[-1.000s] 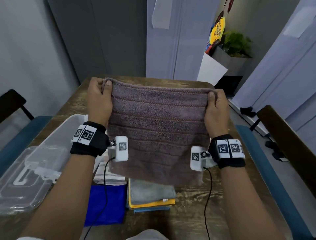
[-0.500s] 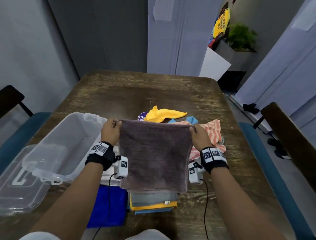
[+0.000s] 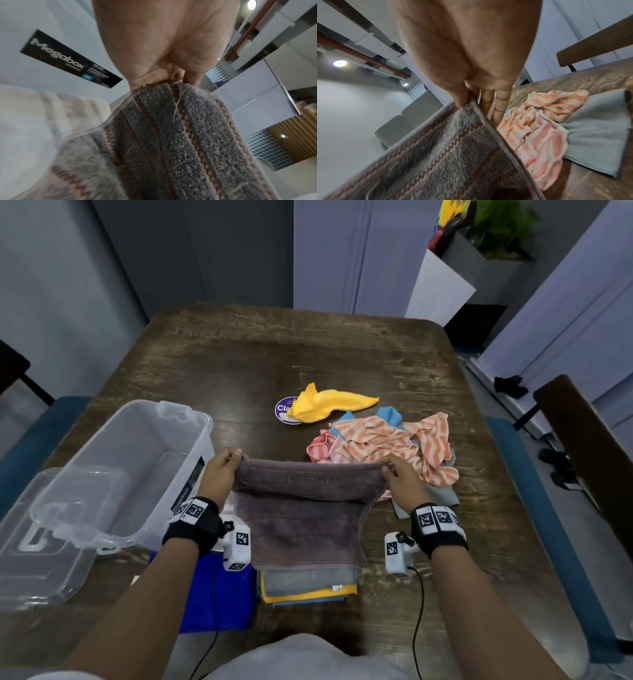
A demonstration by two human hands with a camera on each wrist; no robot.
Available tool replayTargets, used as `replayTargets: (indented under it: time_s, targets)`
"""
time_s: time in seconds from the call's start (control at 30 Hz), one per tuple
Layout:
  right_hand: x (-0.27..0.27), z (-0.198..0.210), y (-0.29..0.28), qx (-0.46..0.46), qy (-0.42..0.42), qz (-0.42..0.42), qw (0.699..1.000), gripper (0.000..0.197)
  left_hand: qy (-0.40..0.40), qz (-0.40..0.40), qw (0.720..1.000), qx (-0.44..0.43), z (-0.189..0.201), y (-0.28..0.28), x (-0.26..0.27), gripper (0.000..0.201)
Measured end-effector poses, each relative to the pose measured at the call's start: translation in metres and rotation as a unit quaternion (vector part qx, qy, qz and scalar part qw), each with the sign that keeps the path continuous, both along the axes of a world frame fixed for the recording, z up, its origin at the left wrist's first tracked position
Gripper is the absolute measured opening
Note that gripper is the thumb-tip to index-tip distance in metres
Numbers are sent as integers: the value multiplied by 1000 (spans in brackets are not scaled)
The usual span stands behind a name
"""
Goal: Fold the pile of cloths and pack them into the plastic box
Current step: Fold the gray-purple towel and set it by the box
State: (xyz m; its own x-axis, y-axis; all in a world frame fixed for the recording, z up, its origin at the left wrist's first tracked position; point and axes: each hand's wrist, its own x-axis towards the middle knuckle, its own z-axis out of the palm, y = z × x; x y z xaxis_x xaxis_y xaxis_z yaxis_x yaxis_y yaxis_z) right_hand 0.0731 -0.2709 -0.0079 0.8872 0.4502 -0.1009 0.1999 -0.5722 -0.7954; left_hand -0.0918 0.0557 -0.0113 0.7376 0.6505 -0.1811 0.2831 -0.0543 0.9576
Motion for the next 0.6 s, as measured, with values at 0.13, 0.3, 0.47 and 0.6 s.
replayTargets:
  time_s: [0.13, 0.3, 0.47, 0.6]
  targets:
    - [-11, -10, -19, -13, 43, 74, 996, 28, 16, -24, 999, -44, -12, -1, -23, 35]
    - [-31, -13, -49, -59, 76, 135, 986, 21, 27, -89, 995, -40, -18, 1, -63, 39]
    - [-54, -27, -63, -120, 104, 183, 970, 17, 108, -173, 977, 64, -48, -4, -95, 37]
    - [-66, -35, -69, -124, 109, 180, 970, 18, 138, -190, 970, 67, -58, -12, -117, 33]
